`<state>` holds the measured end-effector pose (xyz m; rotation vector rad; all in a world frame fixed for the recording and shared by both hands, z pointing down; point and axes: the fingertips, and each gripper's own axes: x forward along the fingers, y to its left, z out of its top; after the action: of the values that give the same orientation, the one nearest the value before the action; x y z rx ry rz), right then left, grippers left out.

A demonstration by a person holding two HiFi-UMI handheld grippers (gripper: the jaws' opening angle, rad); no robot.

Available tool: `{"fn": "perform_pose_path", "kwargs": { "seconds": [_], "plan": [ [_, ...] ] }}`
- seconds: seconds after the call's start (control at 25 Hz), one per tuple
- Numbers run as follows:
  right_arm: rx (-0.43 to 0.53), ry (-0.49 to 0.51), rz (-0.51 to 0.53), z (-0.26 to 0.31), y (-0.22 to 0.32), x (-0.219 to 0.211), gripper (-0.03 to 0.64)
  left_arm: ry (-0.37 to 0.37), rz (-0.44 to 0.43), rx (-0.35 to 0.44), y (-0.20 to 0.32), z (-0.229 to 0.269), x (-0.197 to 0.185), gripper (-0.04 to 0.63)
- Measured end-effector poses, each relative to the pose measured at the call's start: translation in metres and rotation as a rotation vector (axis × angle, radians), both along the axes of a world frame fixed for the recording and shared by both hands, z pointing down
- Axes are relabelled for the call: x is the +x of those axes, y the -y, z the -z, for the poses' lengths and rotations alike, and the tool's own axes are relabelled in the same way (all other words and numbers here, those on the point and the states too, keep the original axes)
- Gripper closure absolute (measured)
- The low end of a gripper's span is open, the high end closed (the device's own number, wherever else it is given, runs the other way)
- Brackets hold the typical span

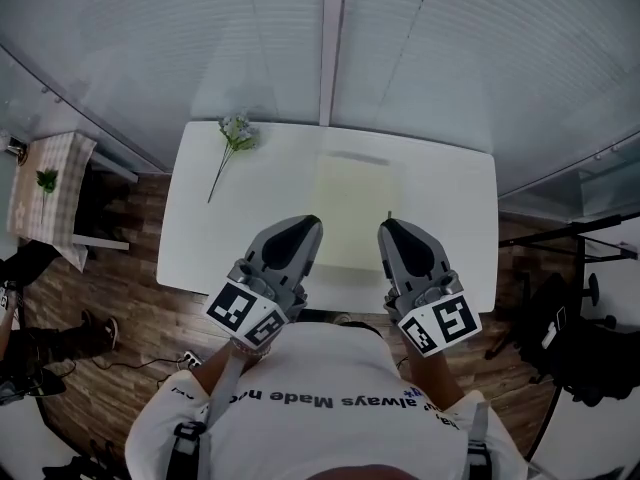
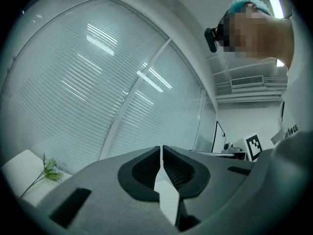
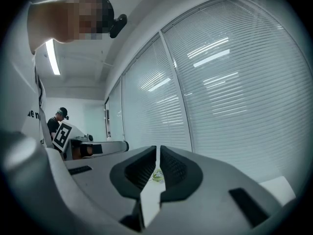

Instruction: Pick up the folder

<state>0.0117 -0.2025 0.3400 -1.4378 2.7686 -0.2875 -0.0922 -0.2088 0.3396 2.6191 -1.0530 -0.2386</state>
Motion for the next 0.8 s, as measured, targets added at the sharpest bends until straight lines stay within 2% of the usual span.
{"fn": "perform_pose_path", "kwargs": {
  "seconds": [0.44, 0.8],
  "plan": [
    [0.015, 0.021, -0.031, 0.006, 0.015, 0.01, 0.589, 0.001, -0.032, 0.011, 0.021, 0.005, 0.016, 0.572],
    [0.042, 0.013, -0.037, 0.016, 0.009, 0.045, 0.589, 0.0, 0.006, 0.036, 0.018, 0.018, 0.039, 0.574]
  ]
}}
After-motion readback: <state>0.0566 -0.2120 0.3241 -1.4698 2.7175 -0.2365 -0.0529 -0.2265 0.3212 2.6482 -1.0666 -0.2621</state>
